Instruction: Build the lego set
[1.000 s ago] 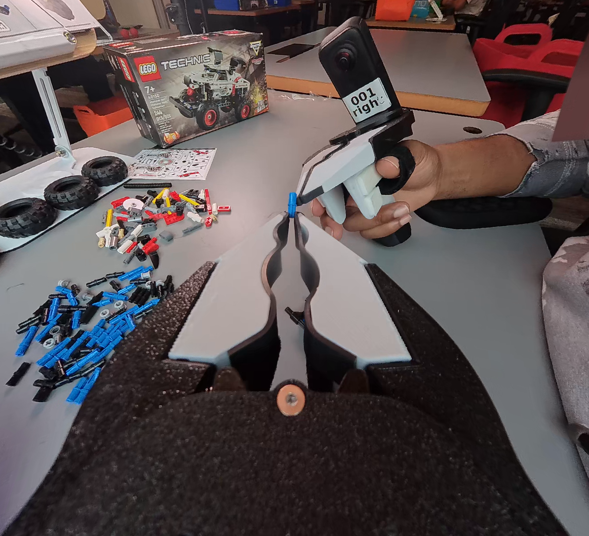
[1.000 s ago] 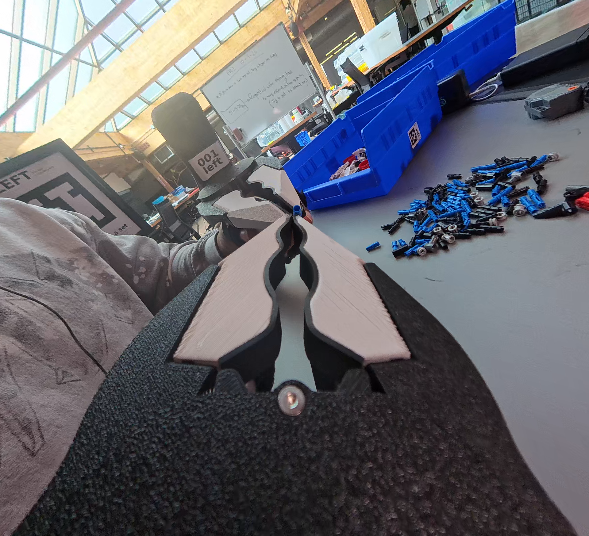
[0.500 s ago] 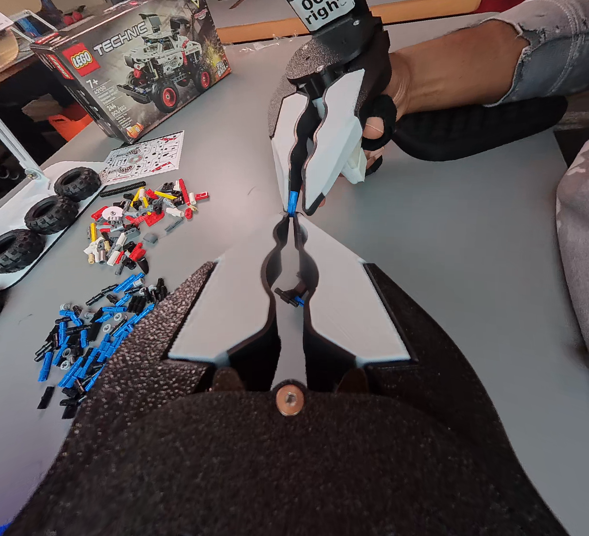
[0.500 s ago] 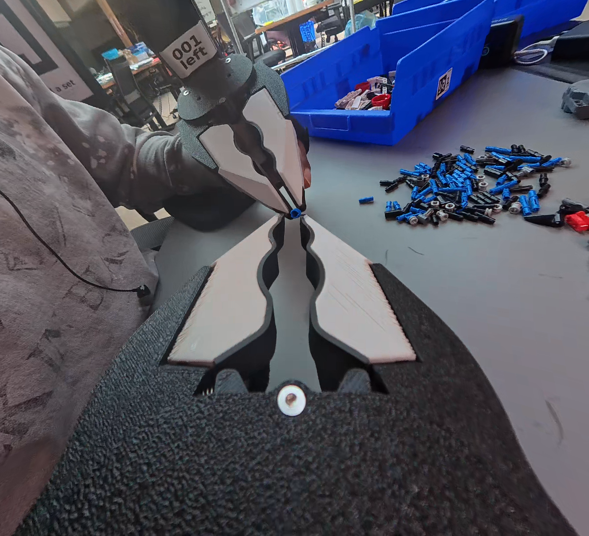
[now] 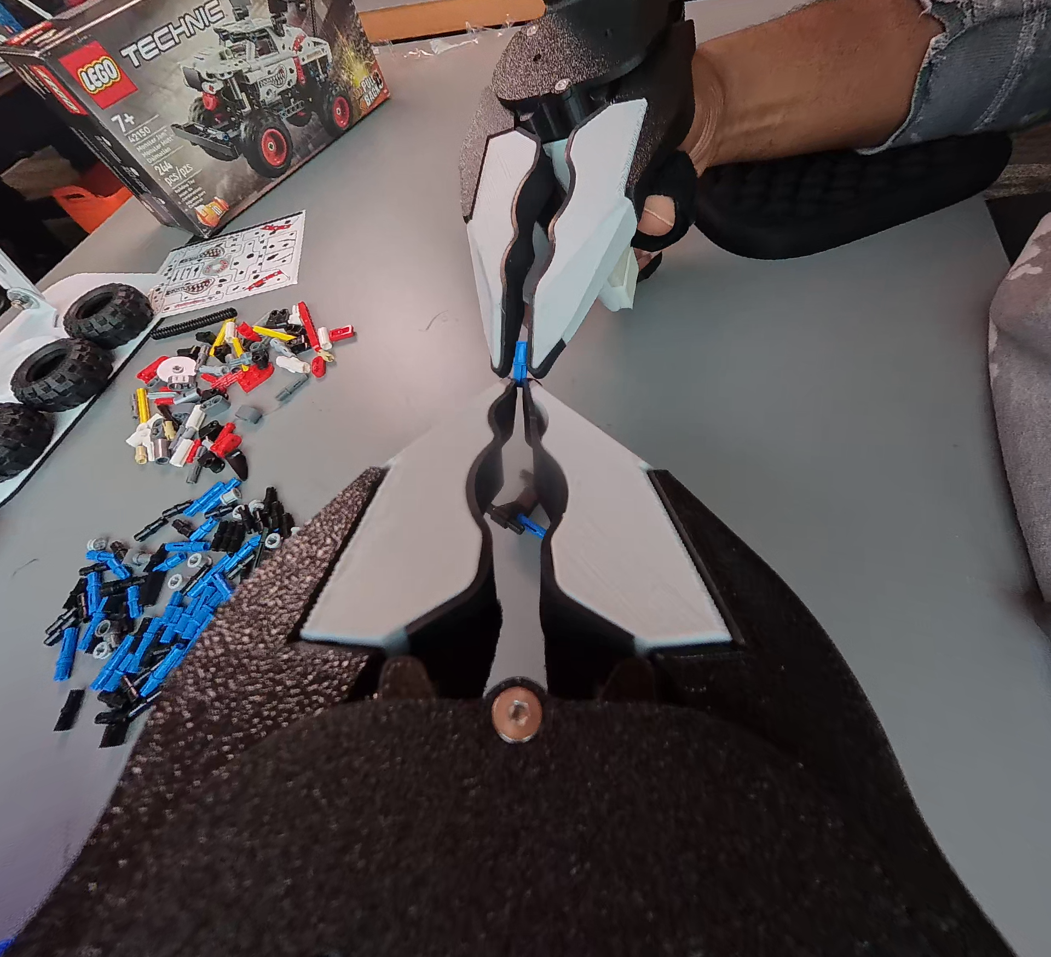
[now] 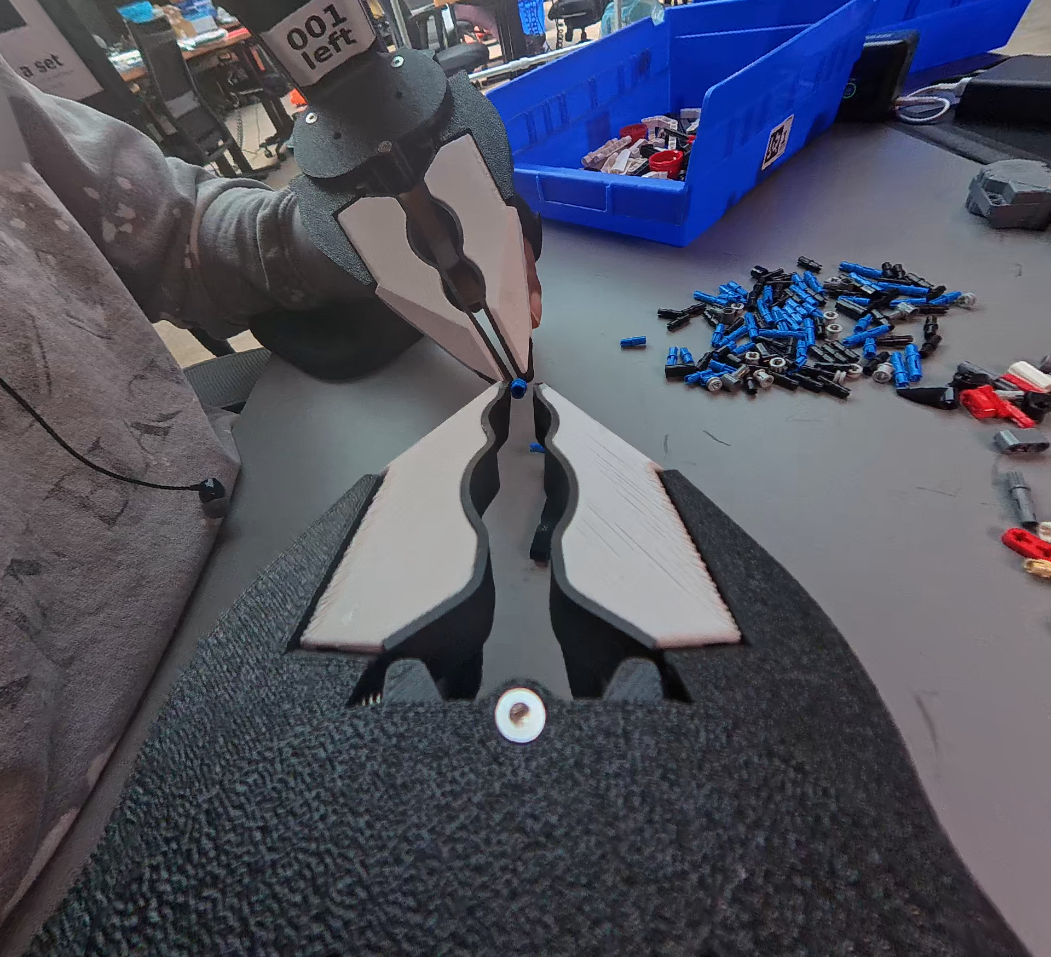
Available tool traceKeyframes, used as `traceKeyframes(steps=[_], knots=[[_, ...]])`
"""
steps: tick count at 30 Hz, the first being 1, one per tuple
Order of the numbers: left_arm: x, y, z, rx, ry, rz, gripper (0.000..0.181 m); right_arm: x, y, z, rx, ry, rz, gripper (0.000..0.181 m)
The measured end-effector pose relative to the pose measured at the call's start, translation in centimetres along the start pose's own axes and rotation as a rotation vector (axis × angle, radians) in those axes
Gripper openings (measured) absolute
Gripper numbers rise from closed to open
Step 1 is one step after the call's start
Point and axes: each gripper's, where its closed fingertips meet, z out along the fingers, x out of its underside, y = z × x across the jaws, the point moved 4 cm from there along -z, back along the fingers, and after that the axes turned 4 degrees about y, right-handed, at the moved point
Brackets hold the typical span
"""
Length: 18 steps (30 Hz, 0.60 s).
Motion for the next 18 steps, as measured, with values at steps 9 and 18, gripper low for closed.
traceKeyframes(steps=[9, 18], knots=[[0.2, -0.2, 0.2, 0.009, 0.012, 0.004, 0.0, 0.2, 0.1, 0.0, 0.018, 0.021, -0.053, 0.007], [1.6, 0.9, 0.2, 0.001, 0.06, -0.076, 0.005, 0.7, -1.8, -1.4, 0.12, 0.087, -0.076, 0.003]])
